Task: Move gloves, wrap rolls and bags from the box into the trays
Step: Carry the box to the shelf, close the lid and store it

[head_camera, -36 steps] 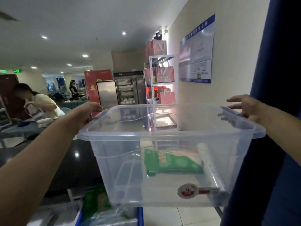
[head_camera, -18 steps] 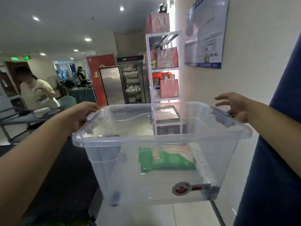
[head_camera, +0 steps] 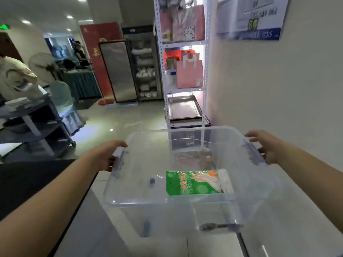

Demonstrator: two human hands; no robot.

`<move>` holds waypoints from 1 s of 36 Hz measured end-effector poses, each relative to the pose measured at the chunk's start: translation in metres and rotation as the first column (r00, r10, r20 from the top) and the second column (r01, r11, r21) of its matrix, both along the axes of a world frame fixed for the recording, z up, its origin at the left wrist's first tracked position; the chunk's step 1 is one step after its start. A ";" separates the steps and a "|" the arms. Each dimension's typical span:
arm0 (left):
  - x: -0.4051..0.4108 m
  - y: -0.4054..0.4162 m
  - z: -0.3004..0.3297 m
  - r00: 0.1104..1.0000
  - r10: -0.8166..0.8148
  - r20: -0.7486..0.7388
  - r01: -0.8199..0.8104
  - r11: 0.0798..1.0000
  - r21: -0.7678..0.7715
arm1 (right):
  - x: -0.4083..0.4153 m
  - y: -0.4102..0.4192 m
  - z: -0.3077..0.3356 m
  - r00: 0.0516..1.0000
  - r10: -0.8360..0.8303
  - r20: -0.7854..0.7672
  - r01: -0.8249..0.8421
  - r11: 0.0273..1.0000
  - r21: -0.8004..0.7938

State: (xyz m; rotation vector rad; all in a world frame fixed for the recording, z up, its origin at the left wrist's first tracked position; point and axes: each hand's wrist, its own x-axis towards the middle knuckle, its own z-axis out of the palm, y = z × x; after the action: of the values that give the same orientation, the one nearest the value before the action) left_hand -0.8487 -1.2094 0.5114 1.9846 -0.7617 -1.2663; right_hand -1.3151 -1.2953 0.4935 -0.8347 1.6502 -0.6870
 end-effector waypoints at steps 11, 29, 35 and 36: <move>0.027 -0.217 -0.041 0.994 -0.070 -0.080 0.075 0.996 0.052 | 0.012 -0.160 -0.026 0.991 -0.103 0.084 0.096 0.992 0.083; 0.146 -0.467 -0.162 0.971 0.207 -0.119 -0.171 0.951 0.259 | 0.145 -0.482 -0.138 0.991 0.073 0.113 -0.100 0.962 0.255; 0.231 -0.499 -0.167 0.894 0.446 -0.047 -0.418 0.867 0.270 | 0.265 -0.600 -0.169 0.964 0.222 0.144 -0.257 0.915 0.312; 0.247 -0.501 -0.166 0.874 0.485 -0.037 -0.459 0.848 0.266 | 0.289 -0.617 -0.171 0.959 0.253 0.130 -0.282 0.911 0.301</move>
State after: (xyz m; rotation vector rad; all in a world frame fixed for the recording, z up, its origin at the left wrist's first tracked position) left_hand -0.6018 -1.7102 0.3455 2.1079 -0.0398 -1.1874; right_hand -1.0256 -1.9120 0.3229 -0.7650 1.4790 -0.2522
